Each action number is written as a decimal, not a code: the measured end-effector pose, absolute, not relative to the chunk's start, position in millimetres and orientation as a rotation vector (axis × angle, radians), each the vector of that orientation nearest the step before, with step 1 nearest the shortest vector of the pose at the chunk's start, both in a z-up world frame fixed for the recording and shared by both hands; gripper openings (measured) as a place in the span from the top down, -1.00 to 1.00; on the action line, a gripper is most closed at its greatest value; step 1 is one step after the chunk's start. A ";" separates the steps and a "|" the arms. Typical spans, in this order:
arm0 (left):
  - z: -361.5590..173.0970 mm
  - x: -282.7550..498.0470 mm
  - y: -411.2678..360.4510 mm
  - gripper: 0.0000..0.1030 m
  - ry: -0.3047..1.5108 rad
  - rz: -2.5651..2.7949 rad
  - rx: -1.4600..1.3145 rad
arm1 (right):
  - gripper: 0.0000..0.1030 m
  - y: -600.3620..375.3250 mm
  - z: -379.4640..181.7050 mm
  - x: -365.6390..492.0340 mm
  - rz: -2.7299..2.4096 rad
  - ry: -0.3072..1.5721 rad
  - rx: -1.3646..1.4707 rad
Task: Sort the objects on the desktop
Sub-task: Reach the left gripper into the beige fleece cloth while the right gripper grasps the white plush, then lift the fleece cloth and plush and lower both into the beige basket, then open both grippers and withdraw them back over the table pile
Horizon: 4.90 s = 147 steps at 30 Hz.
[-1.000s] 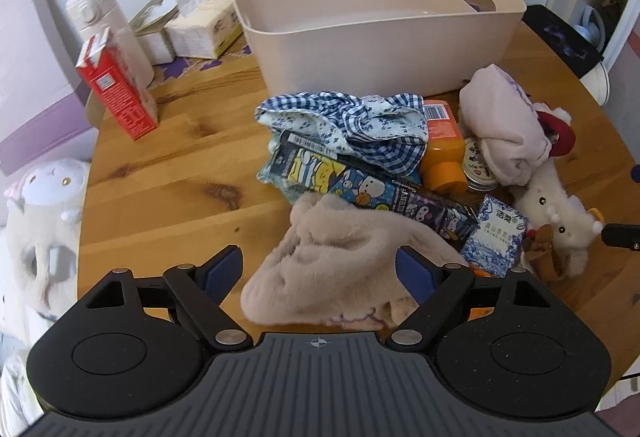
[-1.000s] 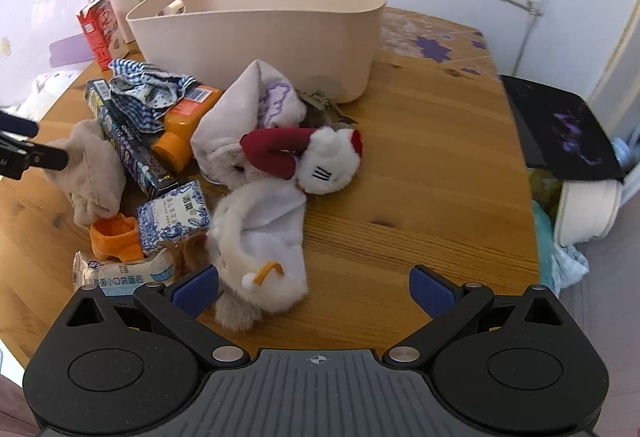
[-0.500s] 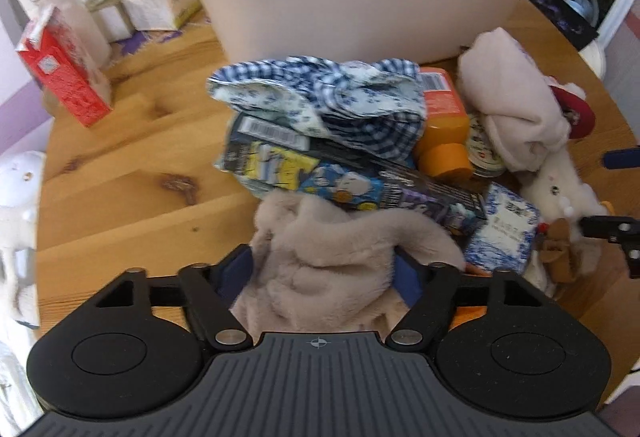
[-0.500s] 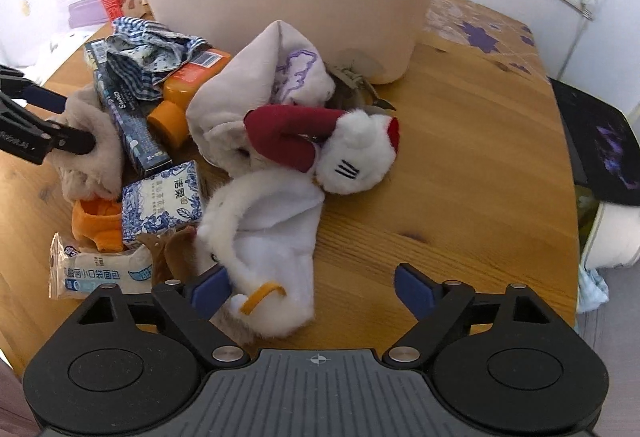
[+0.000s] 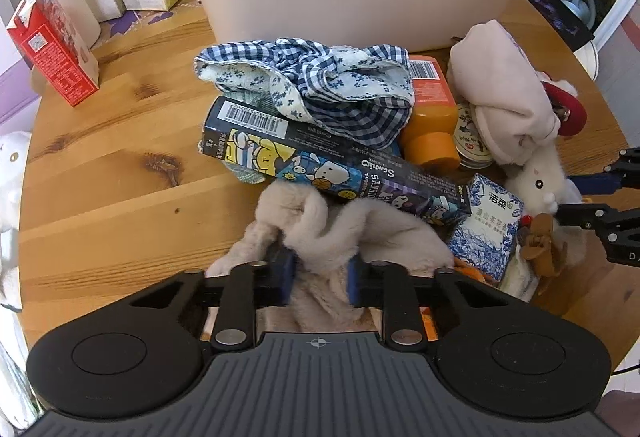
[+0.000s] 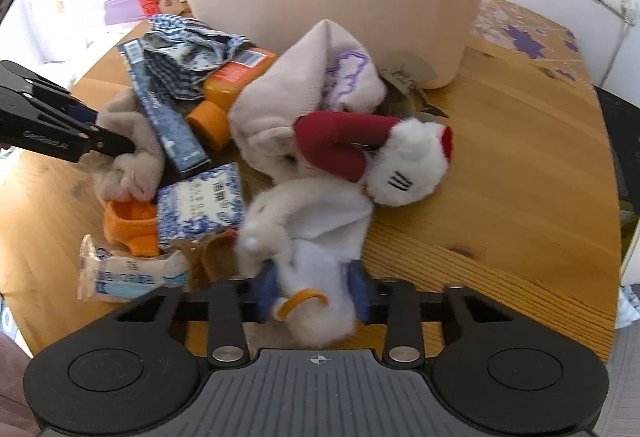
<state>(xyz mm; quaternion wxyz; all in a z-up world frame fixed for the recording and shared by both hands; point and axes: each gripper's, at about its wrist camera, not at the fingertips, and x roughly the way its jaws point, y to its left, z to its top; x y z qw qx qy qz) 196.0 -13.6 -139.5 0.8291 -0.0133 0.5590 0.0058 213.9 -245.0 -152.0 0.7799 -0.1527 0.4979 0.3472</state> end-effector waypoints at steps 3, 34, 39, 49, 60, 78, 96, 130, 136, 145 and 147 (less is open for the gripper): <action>-136.3 192.2 -10.6 0.67 1.178 0.027 -0.036 | 0.70 -244.4 -150.3 210.0 0.771 1.064 -0.336; -74.1 145.6 8.8 0.74 1.018 0.031 -0.125 | 0.88 -266.8 -79.1 160.6 0.718 0.873 -0.277; -51.0 144.7 9.6 0.74 0.966 0.029 -0.132 | 0.88 -271.3 -58.3 163.2 0.720 0.818 -0.245; -7.9 163.8 6.6 0.74 0.853 0.021 -0.103 | 0.88 -270.2 -24.5 191.1 0.714 0.709 -0.226; 23.1 217.1 10.7 0.74 0.762 0.043 -0.041 | 0.88 -272.7 -13.9 247.3 0.671 0.661 -0.218; -6.0 322.9 -0.8 0.74 0.814 0.130 -0.009 | 0.88 -222.3 -19.2 339.5 0.695 0.626 -0.249; -66.5 367.8 1.6 0.72 1.020 0.163 -0.101 | 0.86 -181.7 -71.2 364.1 0.706 0.795 -0.317; -16.4 285.2 6.4 -0.56 0.889 0.220 -0.167 | -1.00 -205.1 -29.2 279.4 0.584 0.674 -0.300; -16.6 258.5 2.7 -0.57 0.886 0.220 -0.156 | -1.00 -223.0 -35.9 255.5 0.537 0.703 -0.289; -25.0 228.3 -5.7 -0.57 0.916 0.222 -0.163 | -1.00 -241.4 -54.0 226.6 0.481 0.768 -0.258; -28.6 223.7 -8.7 -0.57 0.928 0.220 -0.160 | -1.00 -243.5 -60.1 221.7 0.469 0.791 -0.242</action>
